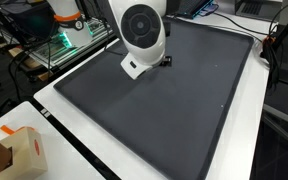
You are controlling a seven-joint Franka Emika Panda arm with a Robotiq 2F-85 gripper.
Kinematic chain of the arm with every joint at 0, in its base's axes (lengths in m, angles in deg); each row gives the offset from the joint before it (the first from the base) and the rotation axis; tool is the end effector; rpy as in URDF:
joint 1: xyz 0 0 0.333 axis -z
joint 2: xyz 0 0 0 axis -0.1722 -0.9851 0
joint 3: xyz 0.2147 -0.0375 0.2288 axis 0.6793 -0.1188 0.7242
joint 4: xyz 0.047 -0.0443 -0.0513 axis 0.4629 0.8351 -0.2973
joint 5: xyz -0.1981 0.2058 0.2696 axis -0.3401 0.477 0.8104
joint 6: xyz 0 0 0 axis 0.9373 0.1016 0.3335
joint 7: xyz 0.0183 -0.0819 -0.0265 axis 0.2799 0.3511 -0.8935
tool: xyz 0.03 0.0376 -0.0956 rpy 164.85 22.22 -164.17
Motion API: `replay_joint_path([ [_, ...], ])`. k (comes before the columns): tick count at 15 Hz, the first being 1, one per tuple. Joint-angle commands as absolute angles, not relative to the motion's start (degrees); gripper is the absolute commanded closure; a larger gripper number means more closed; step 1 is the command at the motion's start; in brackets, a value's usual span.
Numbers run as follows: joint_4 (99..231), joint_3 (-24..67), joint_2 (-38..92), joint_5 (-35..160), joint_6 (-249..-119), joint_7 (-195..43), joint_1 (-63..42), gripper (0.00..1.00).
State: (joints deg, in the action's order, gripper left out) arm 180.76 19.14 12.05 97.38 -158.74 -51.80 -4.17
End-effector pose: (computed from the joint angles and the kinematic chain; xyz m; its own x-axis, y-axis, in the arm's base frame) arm 0.5724 -0.0828 0.1894 0.4023 -0.6901 -0.6015 -0.8665 -0.4991 -0.0069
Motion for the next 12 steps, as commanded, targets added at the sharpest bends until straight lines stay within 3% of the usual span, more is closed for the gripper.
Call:
replay_joint_path([
  [1,173.51,19.87,7.55,90.72,-155.05,-53.0,-5.79,0.0],
  [12,158.97,24.01,-0.18,77.8,-148.02,-65.52,-10.47,0.0],
])
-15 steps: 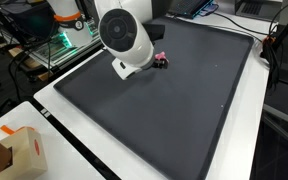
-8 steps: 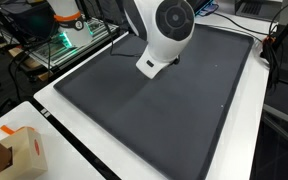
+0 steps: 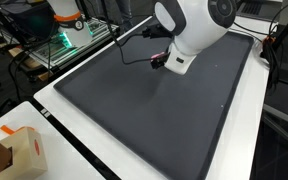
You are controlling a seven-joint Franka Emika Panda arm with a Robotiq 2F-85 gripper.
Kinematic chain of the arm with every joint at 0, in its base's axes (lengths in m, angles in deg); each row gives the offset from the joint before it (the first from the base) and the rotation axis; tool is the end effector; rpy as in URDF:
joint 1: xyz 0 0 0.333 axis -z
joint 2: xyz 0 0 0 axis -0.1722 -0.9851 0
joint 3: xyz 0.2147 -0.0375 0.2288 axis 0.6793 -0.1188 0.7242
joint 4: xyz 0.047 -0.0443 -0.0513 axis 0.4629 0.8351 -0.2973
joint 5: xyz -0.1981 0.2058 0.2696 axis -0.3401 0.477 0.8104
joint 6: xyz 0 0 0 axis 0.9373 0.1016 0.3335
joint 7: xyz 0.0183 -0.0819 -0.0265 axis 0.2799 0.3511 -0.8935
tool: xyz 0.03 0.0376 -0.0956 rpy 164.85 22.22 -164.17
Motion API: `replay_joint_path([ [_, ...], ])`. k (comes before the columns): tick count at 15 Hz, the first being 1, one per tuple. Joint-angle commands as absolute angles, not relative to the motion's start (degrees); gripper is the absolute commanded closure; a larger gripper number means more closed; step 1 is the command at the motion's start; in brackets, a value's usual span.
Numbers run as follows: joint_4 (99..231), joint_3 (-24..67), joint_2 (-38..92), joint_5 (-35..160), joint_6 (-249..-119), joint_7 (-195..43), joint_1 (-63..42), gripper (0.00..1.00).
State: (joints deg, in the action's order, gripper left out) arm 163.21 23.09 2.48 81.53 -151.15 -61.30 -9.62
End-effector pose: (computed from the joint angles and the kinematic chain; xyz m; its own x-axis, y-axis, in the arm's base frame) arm 0.6370 -0.0034 0.1883 0.7365 -0.4143 -0.5347 -0.4940 -0.8694 -0.0068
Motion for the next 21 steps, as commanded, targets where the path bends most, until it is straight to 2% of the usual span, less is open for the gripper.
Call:
replay_joint_path([
  [1,158.19,24.45,-0.58,76.67,-147.46,-67.36,-10.95,0.0],
  [9,156.67,27.46,-1.41,66.49,-148.0,-79.93,-15.94,0.0],
  [21,161.35,31.89,1.78,48.76,-150.55,-97.93,-22.22,0.0],
])
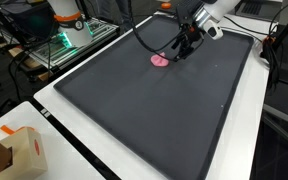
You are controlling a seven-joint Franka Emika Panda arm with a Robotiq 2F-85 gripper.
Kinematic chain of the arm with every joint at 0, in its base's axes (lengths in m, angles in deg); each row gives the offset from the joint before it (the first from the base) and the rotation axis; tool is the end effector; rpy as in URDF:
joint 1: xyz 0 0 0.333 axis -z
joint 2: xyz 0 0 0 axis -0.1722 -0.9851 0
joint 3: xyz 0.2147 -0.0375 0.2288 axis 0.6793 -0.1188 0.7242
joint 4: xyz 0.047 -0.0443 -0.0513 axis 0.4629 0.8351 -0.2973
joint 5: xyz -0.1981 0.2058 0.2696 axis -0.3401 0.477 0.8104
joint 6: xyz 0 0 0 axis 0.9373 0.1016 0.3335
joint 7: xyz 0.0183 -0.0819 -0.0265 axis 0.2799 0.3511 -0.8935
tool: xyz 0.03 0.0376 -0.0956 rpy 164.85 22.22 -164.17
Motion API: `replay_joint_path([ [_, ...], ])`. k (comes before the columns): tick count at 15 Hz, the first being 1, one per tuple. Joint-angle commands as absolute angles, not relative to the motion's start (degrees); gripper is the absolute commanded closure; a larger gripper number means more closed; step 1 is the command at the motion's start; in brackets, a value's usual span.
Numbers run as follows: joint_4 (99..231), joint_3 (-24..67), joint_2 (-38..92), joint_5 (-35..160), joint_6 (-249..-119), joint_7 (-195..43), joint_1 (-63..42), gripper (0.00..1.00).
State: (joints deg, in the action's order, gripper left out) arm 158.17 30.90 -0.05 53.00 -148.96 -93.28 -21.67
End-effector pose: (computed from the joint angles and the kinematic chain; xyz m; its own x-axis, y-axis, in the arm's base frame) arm 0.6313 0.1663 0.1913 0.7114 0.4924 -0.5015 0.5642 -0.8256 -0.0101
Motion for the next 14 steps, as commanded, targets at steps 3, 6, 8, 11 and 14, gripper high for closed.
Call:
replay_joint_path([
  [3,164.14,33.39,3.32,45.27,-152.15,-103.75,-22.39,0.0],
  [6,167.65,35.05,5.32,45.02,-153.41,-107.16,-21.66,0.0],
  [8,170.69,35.57,7.03,44.6,-154.66,-108.73,-21.54,0.0],
  [11,175.2,35.93,9.6,44.22,-156.94,-108.81,-21.67,0.0],
  [14,179.02,36.33,11.64,43.79,-158.88,-109.49,-21.72,0.0],
])
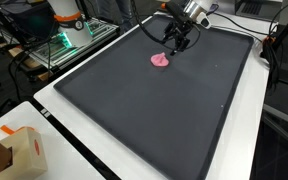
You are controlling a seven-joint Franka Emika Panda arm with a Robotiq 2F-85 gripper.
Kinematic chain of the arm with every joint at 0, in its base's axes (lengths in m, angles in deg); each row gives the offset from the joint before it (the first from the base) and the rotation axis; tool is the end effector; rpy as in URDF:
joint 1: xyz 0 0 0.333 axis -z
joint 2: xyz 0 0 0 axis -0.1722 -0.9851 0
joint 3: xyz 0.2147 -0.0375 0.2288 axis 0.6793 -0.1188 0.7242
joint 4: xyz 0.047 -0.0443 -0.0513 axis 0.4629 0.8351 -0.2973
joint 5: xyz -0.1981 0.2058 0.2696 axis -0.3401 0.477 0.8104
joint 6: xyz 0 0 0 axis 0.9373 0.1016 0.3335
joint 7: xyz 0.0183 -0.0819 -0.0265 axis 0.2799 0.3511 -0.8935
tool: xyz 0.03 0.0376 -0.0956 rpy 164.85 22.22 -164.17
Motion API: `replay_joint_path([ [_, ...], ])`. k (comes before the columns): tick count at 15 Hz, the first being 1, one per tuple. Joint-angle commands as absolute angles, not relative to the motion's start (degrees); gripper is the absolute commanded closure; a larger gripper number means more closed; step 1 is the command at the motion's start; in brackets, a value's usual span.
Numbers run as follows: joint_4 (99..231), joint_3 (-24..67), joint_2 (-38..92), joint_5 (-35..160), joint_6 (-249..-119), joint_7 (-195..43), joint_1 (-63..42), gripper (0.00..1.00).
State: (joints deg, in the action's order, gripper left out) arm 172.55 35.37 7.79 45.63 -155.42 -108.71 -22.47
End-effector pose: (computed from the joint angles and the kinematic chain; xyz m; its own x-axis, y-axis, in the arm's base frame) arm 0.5722 0.2015 0.1923 0.4026 0.7690 -0.4966 0.8508 -0.5145 -0.1069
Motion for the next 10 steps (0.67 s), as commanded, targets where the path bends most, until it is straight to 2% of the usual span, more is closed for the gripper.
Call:
replay_joint_path([
  [1,180.13,36.49,12.24,43.66,-159.48,-109.8,-21.7,0.0],
  [10,183.37,36.59,13.94,43.67,-164.87,-108.8,-21.65,0.0],
])
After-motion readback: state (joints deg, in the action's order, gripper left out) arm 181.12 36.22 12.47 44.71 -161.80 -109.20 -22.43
